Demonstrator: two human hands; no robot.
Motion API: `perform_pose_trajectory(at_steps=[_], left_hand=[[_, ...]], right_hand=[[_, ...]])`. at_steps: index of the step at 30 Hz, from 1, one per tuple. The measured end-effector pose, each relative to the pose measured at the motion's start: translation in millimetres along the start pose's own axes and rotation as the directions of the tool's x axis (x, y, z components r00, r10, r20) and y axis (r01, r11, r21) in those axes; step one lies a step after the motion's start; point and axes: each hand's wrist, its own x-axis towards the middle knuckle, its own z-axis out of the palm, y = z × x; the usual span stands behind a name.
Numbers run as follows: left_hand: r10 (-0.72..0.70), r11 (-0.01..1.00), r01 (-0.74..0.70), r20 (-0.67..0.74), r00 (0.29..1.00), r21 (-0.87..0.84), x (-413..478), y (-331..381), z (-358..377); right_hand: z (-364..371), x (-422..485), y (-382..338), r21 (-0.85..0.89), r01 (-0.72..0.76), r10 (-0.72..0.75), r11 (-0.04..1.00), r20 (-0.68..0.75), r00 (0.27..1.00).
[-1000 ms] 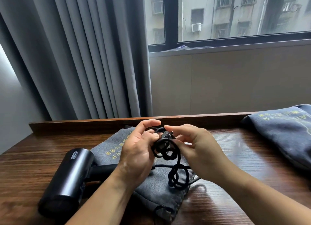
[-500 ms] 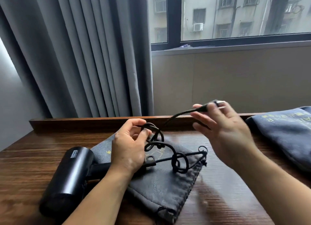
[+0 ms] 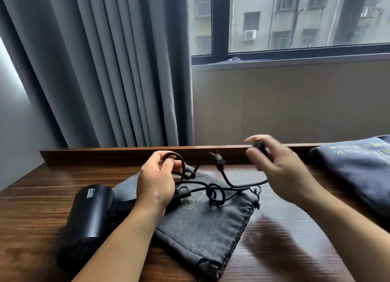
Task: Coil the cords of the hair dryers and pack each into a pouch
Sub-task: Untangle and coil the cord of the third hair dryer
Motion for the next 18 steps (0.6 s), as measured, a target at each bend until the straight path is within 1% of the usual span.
perform_pose_trajectory(at_steps=[1, 2, 4, 6, 8, 9, 11, 12, 14, 16, 18], left_hand=[[0.021, 1.0, -0.021, 0.014, 1.0, 0.023, -1.9, 1.3, 0.8], [0.039, 0.999, -0.04, 0.03, 0.999, 0.028, -3.3, 1.9, 1.5], [0.063, 0.998, -0.064, 0.06, 0.996, 0.018, -5.4, 1.2, 3.1], [0.076, 0.997, -0.077, 0.1, 0.992, 0.005, -8.3, 1.1, 5.3], [0.057, 0.996, -0.044, 0.158, 0.986, -0.083, -12.1, 4.2, 7.3], [0.043, 0.989, -0.016, 0.186, 0.982, -0.147, -14.7, 7.3, 7.5], [0.031, 0.963, 0.028, 0.215, 0.976, -0.267, -16.8, 11.2, 6.2], [0.04, 0.955, 0.025, 0.212, 0.976, -0.297, -16.9, 12.6, 5.0], [0.049, 0.956, 0.015, 0.209, 0.977, -0.293, -16.5, 13.2, 4.0], [0.034, 0.948, 0.047, 0.247, 0.968, -0.315, -16.9, 12.0, 6.7], [0.037, 0.901, 0.105, 0.316, 0.948, -0.421, -19.8, 11.7, 9.1]], right_hand=[[3.4, -3.5, -1.4, -0.157, 0.034, -0.025, 0.987, 0.06, 0.998], [6.3, -6.7, -5.6, -0.232, 0.065, -0.039, 0.971, 0.118, 0.992], [11.7, -10.1, -17.3, -0.256, 0.092, -0.046, 0.962, 0.181, 0.982], [19.4, -12.1, -24.0, -0.294, 0.114, -0.06, 0.949, 0.188, 0.98], [31.0, -14.6, -26.8, -0.353, 0.117, -0.051, 0.928, 0.19, 0.98], [36.4, -16.1, -25.5, -0.348, 0.101, -0.031, 0.932, 0.201, 0.979], [42.4, -16.0, -21.6, -0.282, 0.075, -0.011, 0.957, 0.223, 0.975], [41.7, -14.1, -20.9, -0.246, 0.072, -0.024, 0.967, 0.194, 0.981], [34.1, -8.6, -18.0, -0.183, 0.055, -0.044, 0.982, 0.066, 0.997], [26.5, -5.3, -18.8, -0.162, 0.037, -0.046, 0.986, -0.049, 0.998], [25.0, -6.9, -25.0, -0.149, 0.045, -0.059, 0.988, -0.088, 0.994]])
